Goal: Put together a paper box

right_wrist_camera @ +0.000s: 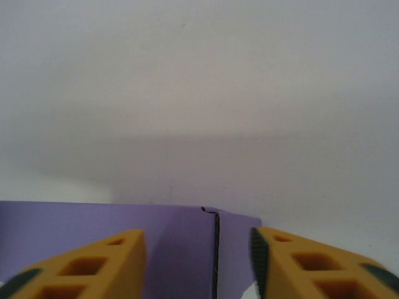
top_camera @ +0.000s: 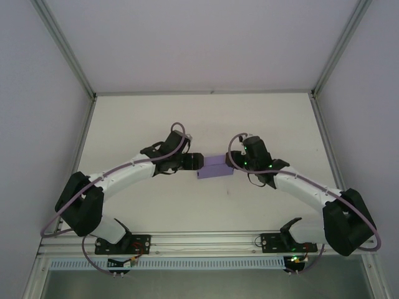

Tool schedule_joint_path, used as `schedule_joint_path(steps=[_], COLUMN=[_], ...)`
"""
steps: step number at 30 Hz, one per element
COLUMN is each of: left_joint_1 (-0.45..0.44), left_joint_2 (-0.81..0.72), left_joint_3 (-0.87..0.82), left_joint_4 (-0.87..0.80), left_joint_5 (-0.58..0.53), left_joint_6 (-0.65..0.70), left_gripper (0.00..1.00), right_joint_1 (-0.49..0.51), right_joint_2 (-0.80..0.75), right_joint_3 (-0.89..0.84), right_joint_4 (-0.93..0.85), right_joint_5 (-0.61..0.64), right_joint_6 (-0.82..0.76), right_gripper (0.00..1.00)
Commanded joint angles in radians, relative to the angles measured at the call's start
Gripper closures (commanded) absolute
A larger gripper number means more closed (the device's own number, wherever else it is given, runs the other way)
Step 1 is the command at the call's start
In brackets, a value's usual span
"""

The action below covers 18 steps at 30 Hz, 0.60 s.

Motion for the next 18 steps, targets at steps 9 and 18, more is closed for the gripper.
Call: schedule_joint_path(steps=[9,18], left_joint_1=[0.064,0.229], left_joint_2=[-0.097,-0.259], left_joint_3=[0.165,0.027], left_joint_4=[-0.151,-0.181], left_joint_5=[-0.200,-0.244], left_joint_6=[0.092,0.055], left_gripper=[0.00,0.00], right_joint_1=[-0.014,0.004], right_joint_2=[0.054,0.152], right_joint_3=[0.285,0.393], right_joint_4=[-0.278,-0.514], right_joint_5=[-0.228,-0.396], right_joint_6=[-0.496,-1.312], right_gripper=[0.00,0.00])
